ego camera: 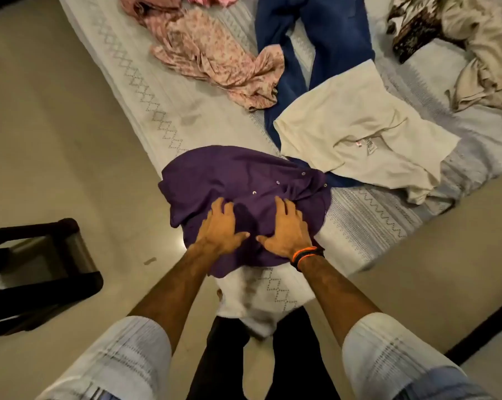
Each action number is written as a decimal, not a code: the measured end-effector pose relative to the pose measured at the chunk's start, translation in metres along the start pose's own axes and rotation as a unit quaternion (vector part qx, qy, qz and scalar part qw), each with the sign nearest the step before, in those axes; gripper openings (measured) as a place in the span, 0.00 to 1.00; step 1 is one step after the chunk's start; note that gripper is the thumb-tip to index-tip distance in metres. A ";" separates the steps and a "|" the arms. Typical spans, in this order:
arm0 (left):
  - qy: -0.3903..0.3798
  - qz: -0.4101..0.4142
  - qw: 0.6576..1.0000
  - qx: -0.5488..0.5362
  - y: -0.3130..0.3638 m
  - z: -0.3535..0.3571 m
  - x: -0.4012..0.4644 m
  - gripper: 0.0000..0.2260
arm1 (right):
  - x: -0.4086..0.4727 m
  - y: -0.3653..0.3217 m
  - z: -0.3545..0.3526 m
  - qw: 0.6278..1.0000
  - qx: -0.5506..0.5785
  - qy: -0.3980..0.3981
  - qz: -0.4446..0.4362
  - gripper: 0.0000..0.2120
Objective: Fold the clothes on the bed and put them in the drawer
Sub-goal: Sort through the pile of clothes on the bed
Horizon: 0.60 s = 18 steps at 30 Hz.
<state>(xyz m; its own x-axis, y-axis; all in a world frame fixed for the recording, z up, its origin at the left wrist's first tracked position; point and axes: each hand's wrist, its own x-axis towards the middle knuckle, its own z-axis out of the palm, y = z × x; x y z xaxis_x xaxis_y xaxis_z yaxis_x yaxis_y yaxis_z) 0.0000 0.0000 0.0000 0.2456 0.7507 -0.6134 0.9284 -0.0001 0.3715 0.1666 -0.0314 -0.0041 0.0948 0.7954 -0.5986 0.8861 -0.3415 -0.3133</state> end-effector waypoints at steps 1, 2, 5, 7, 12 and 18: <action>-0.001 -0.007 1.000 -0.005 -0.001 0.004 0.011 0.44 | 0.012 0.001 0.005 1.000 0.010 -0.008 0.008 0.56; 0.001 -0.018 1.000 -0.008 -0.003 0.008 0.024 0.47 | 0.026 0.001 0.012 0.999 0.027 -0.010 0.014 0.59; -0.020 -0.040 0.999 -0.007 -0.010 0.020 0.047 0.54 | 0.056 0.003 0.033 0.997 0.070 -0.011 0.015 0.65; -0.022 -0.038 0.999 -0.013 -0.013 0.027 0.054 0.56 | 0.067 0.001 0.043 0.996 0.084 0.001 0.019 0.64; -0.026 -0.042 0.998 -0.050 -0.015 0.030 0.054 0.63 | 0.082 -0.015 0.040 0.984 0.174 -0.002 0.020 0.20; 0.051 -0.037 0.984 -0.167 -0.007 -0.015 0.023 0.69 | 0.048 -0.033 0.000 0.893 0.436 -0.112 -0.012 0.17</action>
<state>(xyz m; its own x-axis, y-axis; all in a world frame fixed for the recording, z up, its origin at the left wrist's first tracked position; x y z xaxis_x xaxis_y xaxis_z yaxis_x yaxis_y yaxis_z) -0.0047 0.0277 -0.0062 0.1360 0.8025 -0.5810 0.7948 0.2618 0.5476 0.1417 0.0184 -0.0225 -0.0992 0.7212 -0.6856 0.1883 -0.6629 -0.7246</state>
